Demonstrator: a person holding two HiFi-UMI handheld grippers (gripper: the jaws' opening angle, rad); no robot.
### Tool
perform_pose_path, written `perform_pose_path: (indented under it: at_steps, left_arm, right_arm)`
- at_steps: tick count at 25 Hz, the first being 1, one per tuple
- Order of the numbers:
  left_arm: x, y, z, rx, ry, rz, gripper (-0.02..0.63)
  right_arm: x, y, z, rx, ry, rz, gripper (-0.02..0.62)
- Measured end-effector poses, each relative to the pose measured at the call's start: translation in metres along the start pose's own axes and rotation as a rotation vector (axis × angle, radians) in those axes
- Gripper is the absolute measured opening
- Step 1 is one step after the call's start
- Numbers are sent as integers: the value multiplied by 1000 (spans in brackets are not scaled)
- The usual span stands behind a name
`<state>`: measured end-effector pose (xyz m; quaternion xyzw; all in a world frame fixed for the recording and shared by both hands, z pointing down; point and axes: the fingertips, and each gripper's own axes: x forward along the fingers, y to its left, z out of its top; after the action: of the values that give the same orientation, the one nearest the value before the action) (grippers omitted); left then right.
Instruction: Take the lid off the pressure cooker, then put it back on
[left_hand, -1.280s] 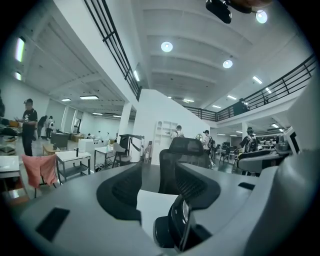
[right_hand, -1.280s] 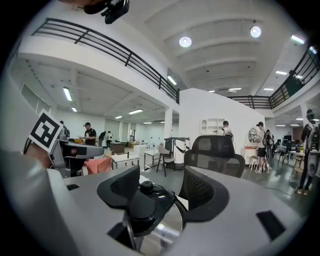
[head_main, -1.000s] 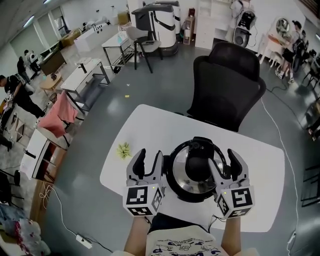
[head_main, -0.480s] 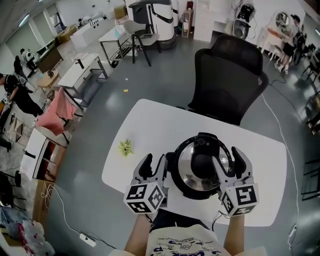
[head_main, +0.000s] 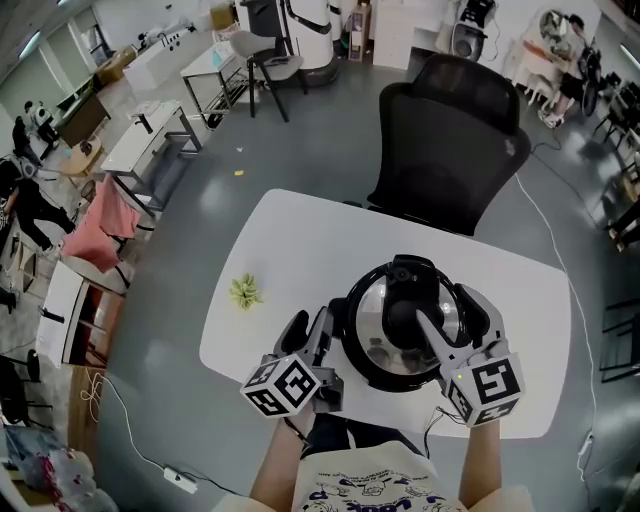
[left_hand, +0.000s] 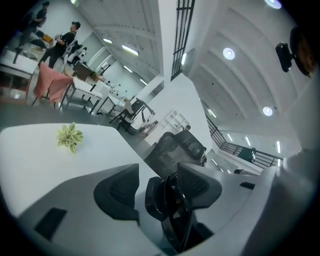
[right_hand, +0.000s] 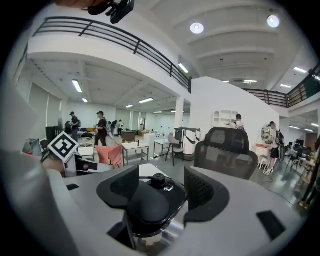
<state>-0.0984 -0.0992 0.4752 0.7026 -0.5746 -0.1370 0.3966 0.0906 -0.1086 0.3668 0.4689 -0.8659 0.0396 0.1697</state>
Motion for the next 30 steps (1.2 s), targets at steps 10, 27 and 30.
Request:
perform_pose_path:
  at_steps: [10,27,30]
  left_arm:
    - [9,19,-18,-200,8,-25,249]
    - [24,21,-36,-422,16,-84,248]
    - [26,19,-37,-424,17,-96,206]
  right_arm:
    - [12,21,-8,-160,157,236,305]
    - [27,48,-37,-461,481,554,316]
    - [27,48,-47,-502,540,584,316]
